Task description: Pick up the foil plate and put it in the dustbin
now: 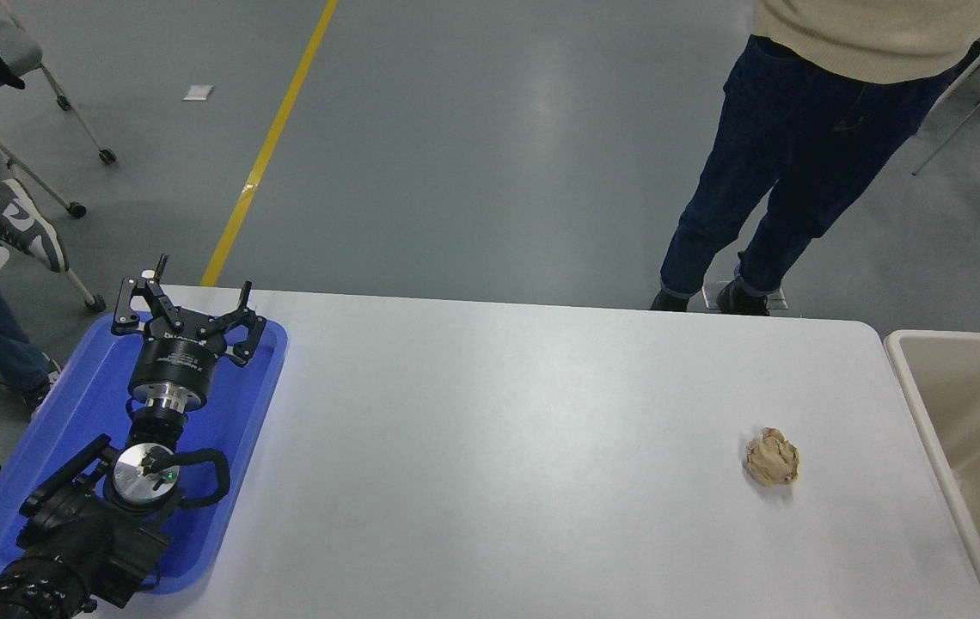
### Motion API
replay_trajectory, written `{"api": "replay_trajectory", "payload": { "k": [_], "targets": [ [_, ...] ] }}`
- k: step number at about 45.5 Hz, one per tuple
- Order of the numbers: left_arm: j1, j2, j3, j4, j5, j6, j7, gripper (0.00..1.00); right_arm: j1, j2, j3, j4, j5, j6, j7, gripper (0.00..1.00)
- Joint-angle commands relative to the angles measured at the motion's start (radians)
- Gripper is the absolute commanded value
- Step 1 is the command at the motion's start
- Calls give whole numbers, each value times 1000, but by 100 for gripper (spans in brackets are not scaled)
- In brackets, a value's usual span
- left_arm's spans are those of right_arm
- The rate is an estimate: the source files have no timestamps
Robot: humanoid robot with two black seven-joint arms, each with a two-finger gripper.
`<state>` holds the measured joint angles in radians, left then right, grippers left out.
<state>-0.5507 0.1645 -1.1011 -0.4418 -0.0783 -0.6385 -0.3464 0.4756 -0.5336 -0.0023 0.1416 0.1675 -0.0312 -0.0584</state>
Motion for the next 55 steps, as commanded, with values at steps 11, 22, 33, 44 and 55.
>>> {"api": "replay_trajectory", "payload": {
  "k": [11, 22, 33, 44, 55],
  "targets": [
    [0, 1, 0, 0, 0, 0, 0, 100, 176, -54, -25, 32, -89, 49, 12, 100],
    [0, 0, 0, 0, 0, 0, 0, 100, 383, -175, -62, 234, -279, 71, 11, 100],
    [0, 0, 0, 0, 0, 0, 1, 100, 547, -338, -120, 608, -499, 65, 9, 100],
    [0, 1, 1, 0, 2, 0, 1, 100, 808, -368, -468, 835, -615, 68, 11, 100],
    [-2, 1, 1, -2, 2, -1, 3, 100, 1120, -195, -922, 973, -617, 68, 15, 100]
  ]
}}
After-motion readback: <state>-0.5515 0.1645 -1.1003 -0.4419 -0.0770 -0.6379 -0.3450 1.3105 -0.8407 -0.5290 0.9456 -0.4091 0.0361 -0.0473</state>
